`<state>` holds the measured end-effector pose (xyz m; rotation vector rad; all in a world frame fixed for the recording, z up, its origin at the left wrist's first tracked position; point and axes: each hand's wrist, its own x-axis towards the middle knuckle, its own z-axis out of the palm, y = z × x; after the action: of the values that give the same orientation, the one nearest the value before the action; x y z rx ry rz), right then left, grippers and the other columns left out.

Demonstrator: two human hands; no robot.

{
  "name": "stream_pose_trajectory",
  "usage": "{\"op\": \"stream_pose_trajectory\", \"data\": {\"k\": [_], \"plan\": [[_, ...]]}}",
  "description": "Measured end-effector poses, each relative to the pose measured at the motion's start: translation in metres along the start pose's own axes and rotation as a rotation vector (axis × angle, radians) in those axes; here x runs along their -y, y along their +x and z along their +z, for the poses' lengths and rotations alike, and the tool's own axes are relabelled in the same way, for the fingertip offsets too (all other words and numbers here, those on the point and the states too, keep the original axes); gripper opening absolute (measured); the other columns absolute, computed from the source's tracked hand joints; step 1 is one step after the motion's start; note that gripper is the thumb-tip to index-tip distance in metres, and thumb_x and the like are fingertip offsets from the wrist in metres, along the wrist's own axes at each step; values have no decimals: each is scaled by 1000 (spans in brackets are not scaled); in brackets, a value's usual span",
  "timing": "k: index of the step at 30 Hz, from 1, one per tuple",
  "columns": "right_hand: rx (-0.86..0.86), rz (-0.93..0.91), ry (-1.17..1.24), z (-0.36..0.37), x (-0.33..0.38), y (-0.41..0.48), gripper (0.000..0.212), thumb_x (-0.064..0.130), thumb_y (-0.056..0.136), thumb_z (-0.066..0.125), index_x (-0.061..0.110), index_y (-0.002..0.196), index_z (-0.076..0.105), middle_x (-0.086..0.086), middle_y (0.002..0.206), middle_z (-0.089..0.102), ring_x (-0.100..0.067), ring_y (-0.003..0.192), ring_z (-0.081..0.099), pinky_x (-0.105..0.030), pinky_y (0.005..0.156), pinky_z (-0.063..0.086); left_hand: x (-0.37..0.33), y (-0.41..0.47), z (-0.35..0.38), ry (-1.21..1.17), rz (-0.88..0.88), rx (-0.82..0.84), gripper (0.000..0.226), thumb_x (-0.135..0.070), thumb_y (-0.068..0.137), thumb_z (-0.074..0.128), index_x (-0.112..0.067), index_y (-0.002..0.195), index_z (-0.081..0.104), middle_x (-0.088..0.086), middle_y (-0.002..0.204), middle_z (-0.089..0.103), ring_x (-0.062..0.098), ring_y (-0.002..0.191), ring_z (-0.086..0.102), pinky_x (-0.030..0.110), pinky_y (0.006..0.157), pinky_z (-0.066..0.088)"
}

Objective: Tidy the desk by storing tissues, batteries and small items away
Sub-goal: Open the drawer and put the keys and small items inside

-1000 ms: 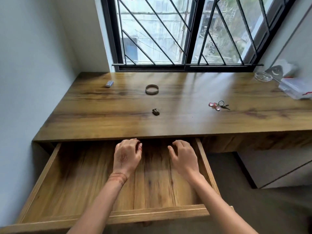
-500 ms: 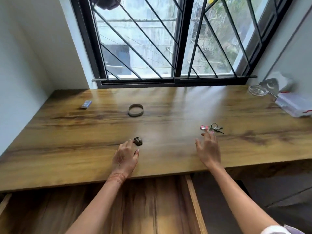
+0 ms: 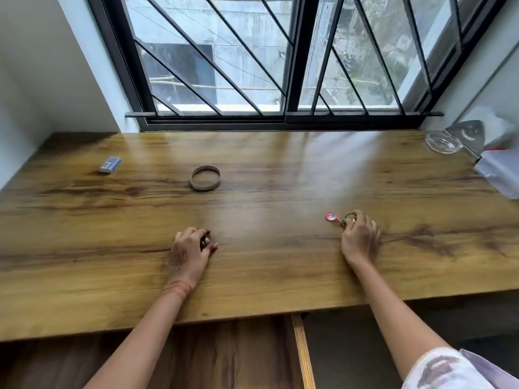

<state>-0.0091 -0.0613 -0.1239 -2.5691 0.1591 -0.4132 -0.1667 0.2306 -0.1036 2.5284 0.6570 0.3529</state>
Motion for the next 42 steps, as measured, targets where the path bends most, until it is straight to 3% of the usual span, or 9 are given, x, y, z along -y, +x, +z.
{"op": "stream_pose_trajectory", "data": {"k": [3, 7, 13, 18, 23, 28, 33, 38, 42], "plan": [[-49, 17, 86, -5, 3, -1, 20, 8, 88, 52, 5, 106, 60, -20, 107, 64, -37, 107, 48, -41, 90, 37, -4, -1, -4, -93, -76, -38, 36, -21, 69, 79, -8, 102, 69, 14, 103, 65, 28, 98, 58, 29, 82, 43], [-15, -3, 216, -15, 17, -15, 13, 6, 85, 59, 5, 94, 68, -19, 97, 69, -36, 94, 60, -35, 77, 45, -11, -11, -15, -200, -98, 8, 38, -12, 64, 82, -7, 99, 70, 8, 89, 70, 15, 82, 59, 18, 73, 39], [-43, -96, 414, -37, 54, -76, 9, 3, 88, 56, 1, 93, 64, -16, 89, 68, -23, 78, 59, -18, 68, 38, -3, -45, -26, -323, -133, 21, 34, -8, 65, 81, -8, 97, 70, 1, 80, 68, 9, 76, 60, 8, 69, 38], [68, 55, 816, -63, 87, -151, 12, 5, 94, 44, 14, 88, 48, -7, 87, 65, -8, 69, 60, -12, 63, 46, 11, -94, -35, -394, -120, -15, 38, -12, 64, 82, -12, 100, 68, 0, 88, 69, 14, 84, 65, 20, 76, 48], [314, 195, 1082, -71, 97, -239, 16, 11, 98, 38, 15, 84, 45, -6, 70, 57, -21, 61, 62, -30, 59, 53, 23, -159, -39, -521, -125, -65, 36, -14, 59, 84, -21, 89, 66, -13, 78, 66, -2, 68, 64, 0, 66, 43], [613, 260, 777, -53, 74, -311, 14, 9, 97, 42, 8, 84, 48, -8, 69, 57, -8, 50, 57, -20, 47, 48, 51, -205, -15, -500, -272, 106, 34, -6, 58, 84, -14, 85, 67, -16, 70, 61, -2, 65, 59, -1, 60, 42], [870, 349, 399, -25, 48, -344, 19, 7, 94, 36, 17, 79, 44, -8, 76, 60, -19, 57, 58, -31, 47, 44, 77, -227, 7, -403, -446, 245, 36, -7, 60, 84, -5, 93, 68, 9, 83, 70, 15, 69, 60, 11, 63, 44], [847, 208, 163, -21, 51, -345, 10, 10, 93, 42, 9, 98, 50, -11, 99, 63, -25, 88, 62, -36, 72, 51, 83, -237, 17, -326, -449, 287, 40, -15, 65, 81, -8, 102, 66, 9, 99, 70, 21, 94, 63, 21, 81, 46], [760, 139, 98, -24, 61, -342, 13, 15, 89, 51, 10, 100, 53, -5, 83, 65, -25, 87, 64, -31, 71, 48, 82, -237, 20, -219, -389, 286, 46, -22, 64, 81, -9, 105, 64, 9, 105, 63, 25, 102, 59, 28, 84, 47]]}}
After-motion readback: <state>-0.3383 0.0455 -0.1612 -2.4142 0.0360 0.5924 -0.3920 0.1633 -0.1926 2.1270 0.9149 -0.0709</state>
